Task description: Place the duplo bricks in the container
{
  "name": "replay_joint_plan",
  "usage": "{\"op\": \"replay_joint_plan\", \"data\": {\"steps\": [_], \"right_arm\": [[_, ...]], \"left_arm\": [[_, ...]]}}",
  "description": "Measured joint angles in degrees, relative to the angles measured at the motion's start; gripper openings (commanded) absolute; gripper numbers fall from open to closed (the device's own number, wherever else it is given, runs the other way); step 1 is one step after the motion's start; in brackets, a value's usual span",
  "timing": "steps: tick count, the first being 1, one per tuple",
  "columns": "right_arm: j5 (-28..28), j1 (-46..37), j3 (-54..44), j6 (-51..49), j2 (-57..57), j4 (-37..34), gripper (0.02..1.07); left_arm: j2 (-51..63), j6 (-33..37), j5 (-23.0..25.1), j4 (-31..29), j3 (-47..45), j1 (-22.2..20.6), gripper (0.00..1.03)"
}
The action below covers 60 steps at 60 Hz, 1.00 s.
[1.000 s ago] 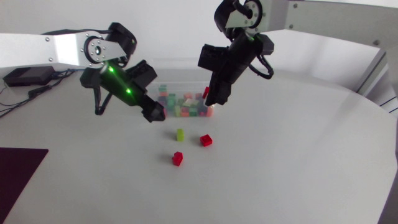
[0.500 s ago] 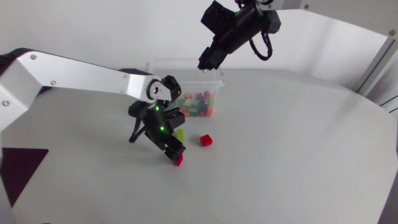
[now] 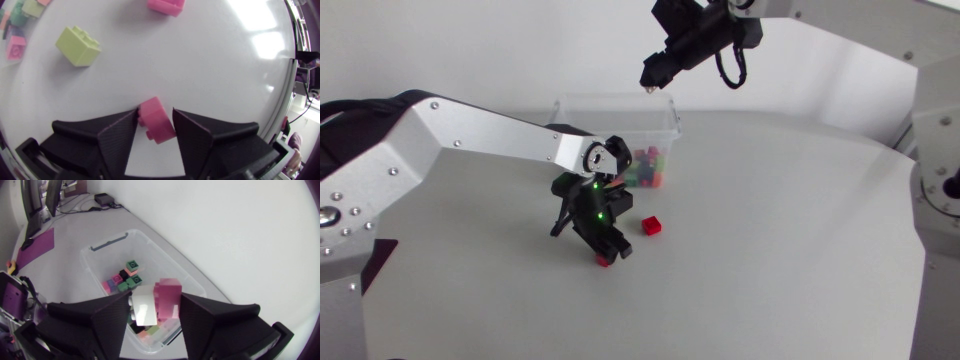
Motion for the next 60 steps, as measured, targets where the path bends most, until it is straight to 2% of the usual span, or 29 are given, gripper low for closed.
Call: {"op": "replay_joint_plan", "data": {"steps": [14, 30, 33, 36, 38, 39, 48, 60], "right_arm": [[0.1, 0.0, 0.4, 2.3, 3.9, 5.9, 0.17], [0.1, 0.1, -0.3, 4.1, 4.3, 14.5, 0.19], [0.1, 0.2, -0.3, 4.6, 5.1, 15.6, 0.36], [0.1, 0.3, -0.3, 4.9, 6.2, 15.8, 0.71], [0.2, 0.3, -0.3, 4.9, 7.1, 15.8, 0.87], [0.1, 0.4, -0.3, 5.0, 7.4, 15.8, 1.03], [0.2, 0.5, -1.6, 5.2, 9.4, 15.3, 1.03], [0.2, 0.2, -7.3, 5.3, 5.2, 15.2, 1.03]], "left_arm": [[-1.7, 0.0, 0.0, -0.3, -1.6, 0.7, 0.29], [-11.4, 0.0, 0.0, -0.3, -3.2, 2.8, 0.29], [-12.9, 0.0, 0.0, -0.3, -3.2, 2.9, 0.29], [-14.1, 0.0, 0.0, -0.3, -3.2, 3.1, 0.29], [-15.1, 0.0, 0.0, -0.3, -3.2, 3.4, 0.29], [-15.4, 0.0, 0.0, -0.3, -3.2, 3.5, 0.29], [-18.6, 0.0, 0.0, -0.6, -2.0, 6.0, 0.29], [-20.7, 0.3, 2.7, -0.4, 5.5, 11.4, 0.29]]}}
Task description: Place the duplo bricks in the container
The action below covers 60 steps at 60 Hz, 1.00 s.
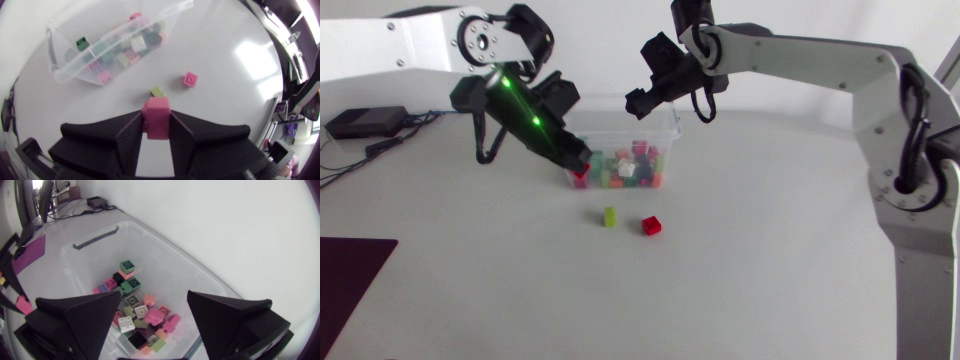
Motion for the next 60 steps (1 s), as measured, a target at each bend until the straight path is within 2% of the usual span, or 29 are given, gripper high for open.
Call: {"op": "replay_joint_plan", "data": {"steps": [10, 28, 43, 55, 58, 60], "right_arm": [[0.0, -0.7, -8.9, 0.0, -8.9, 0.0, 1.03], [0.0, -1.3, -28.8, -0.7, -25.4, 2.9, 1.03], [0.0, -1.0, -40.6, -0.7, -27.0, 4.2, 1.03], [1.1, 1.4, -45.1, -0.8, -26.9, 4.2, 1.03], [1.2, 2.0, -45.2, -0.9, -26.4, 3.9, 1.03], [1.6, 2.4, -45.2, -0.9, -25.8, 3.7, 1.03]], "left_arm": [[-0.1, 0.4, 1.7, 4.4, 4.2, 2.9, 0.29], [0.0, -0.7, 5.1, 16.9, 6.5, 3.7, 0.3], [3.7, -2.2, 5.7, 24.5, 11.9, 4.2, 0.31], [10.5, -2.4, 5.7, 27.2, 16.2, 4.9, 0.36], [12.0, -2.6, 5.7, 27.6, 17.1, 5.1, 0.58], [12.8, -2.6, 5.7, 28.2, 17.7, 5.2, 0.78]]}}
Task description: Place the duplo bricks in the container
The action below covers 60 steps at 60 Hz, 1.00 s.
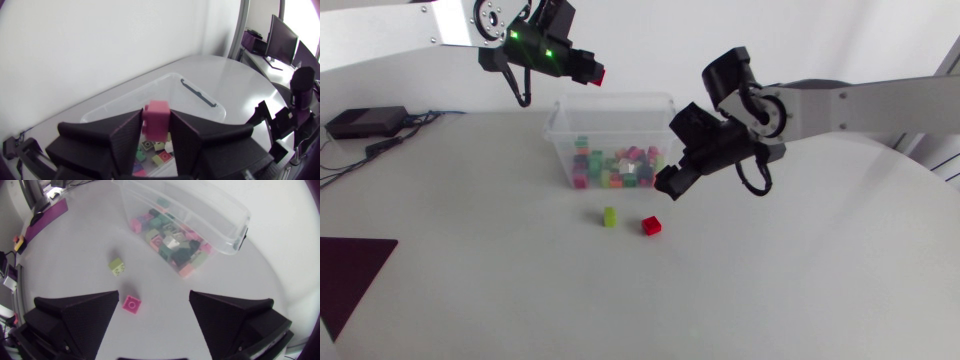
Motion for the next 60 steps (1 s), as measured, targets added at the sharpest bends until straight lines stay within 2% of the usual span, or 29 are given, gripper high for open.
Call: {"op": "replay_joint_plan", "data": {"steps": [4, 5, 15, 35, 46, 60], "right_arm": [[1.6, 0.9, 0.2, 0.0, 1.9, -1.2, 1.03], [1.8, 1.1, 0.2, 0.0, 2.4, -1.5, 1.03], [3.6, 3.2, 2.1, 0.7, 8.8, -7.3, 1.03], [4.7, 5.8, 12.7, 4.5, 15.0, -14.3, 1.03], [4.9, 6.0, 15.8, 6.3, 19.1, -17.6, 1.03], [5.5, 6.0, 17.1, 7.0, 22.0, -18.9, 0.9]], "left_arm": [[1.1, -0.1, -0.4, 1.1, 0.7, 0.0, 0.97], [1.2, -0.1, -0.5, 1.2, 0.8, 0.1, 0.98], [0.7, 0.1, -1.3, 0.9, 0.2, 0.5, 0.98], [-10.7, 5.1, -1.5, -15.7, -11.7, 0.2, 0.98], [-11.5, 7.2, -3.1, -19.4, -19.1, -1.0, 0.98], [-11.2, 7.6, -4.5, -20.6, -23.2, -3.5, 0.98]]}}
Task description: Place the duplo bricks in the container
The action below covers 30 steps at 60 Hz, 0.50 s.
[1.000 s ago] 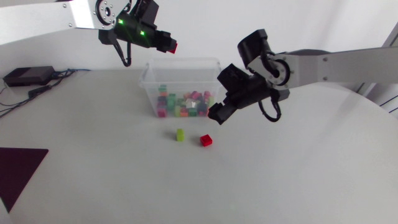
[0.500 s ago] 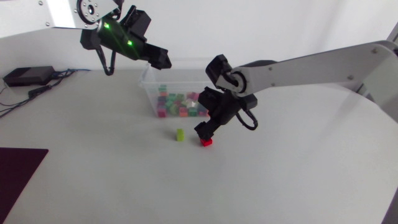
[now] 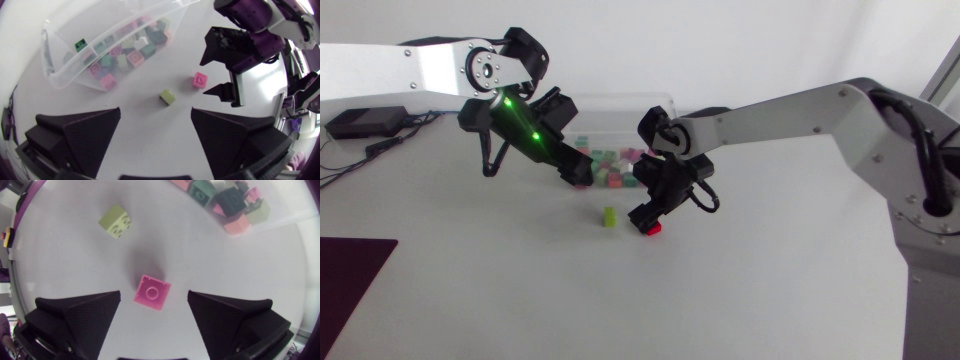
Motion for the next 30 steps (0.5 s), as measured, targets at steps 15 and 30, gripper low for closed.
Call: {"op": "replay_joint_plan", "data": {"steps": [15, 30], "right_arm": [[0.0, 0.0, 1.5, 0.2, 2.0, -0.9, 0.5], [0.0, 0.0, 3.2, 0.2, 4.0, -1.7, 0.2]], "left_arm": [[5.6, -0.1, -0.4, 0.0, 0.0, -2.4, 0.98], [11.6, -1.2, -2.7, -1.6, 1.8, -4.9, 0.98]]}}
